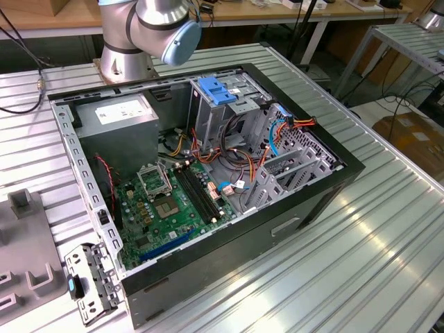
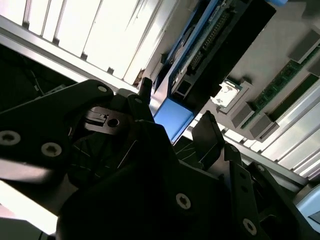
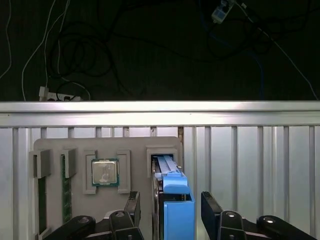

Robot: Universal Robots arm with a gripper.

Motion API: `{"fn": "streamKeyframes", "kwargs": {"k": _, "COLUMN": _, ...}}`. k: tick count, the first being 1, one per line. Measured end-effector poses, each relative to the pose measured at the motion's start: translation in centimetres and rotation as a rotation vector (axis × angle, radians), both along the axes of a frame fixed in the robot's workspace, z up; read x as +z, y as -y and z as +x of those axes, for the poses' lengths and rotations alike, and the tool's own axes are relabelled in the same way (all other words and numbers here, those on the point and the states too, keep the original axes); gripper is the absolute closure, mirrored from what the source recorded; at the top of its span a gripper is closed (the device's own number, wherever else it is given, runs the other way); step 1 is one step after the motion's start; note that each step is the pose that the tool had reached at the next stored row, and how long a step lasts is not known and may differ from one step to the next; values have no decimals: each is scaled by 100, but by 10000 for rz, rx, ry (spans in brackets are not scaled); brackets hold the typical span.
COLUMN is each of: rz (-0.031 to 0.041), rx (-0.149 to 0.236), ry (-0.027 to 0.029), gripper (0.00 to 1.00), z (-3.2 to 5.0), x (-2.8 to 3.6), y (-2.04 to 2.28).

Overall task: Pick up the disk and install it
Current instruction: 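Pick up the disk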

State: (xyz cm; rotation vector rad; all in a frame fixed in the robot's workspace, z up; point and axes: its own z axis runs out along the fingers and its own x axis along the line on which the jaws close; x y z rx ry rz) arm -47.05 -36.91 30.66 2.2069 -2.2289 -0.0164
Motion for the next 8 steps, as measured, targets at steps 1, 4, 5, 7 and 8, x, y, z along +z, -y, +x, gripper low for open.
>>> {"fn": "streamKeyframes", "kwargs": {"k": 1, "rz": 0, "rx": 0, "ry": -1, "gripper": 40, "z": -1, "x": -40, "y": 0}}
{"fn": "streamKeyframes", "kwargs": {"k": 4, "rz": -3, "rx": 0, "ry": -2, "gripper": 40, "z": -1, "x": -59, "y": 0}}
{"fn": "streamKeyframes", "kwargs": {"k": 5, "rz": -5, "rx": 0, "ry": -2, "gripper": 40, "z": -1, "x": -59, "y": 0}}
{"fn": "streamKeyframes", "kwargs": {"k": 7, "rz": -10, "rx": 0, "ry": 8, "gripper": 40, "z": 0, "x": -69, "y": 0}}
{"fn": "streamKeyframes", "kwargs": {"k": 8, "rz": -11, "rx": 0, "ry": 7, "gripper": 40, "z": 0, "x": -75, "y": -1}}
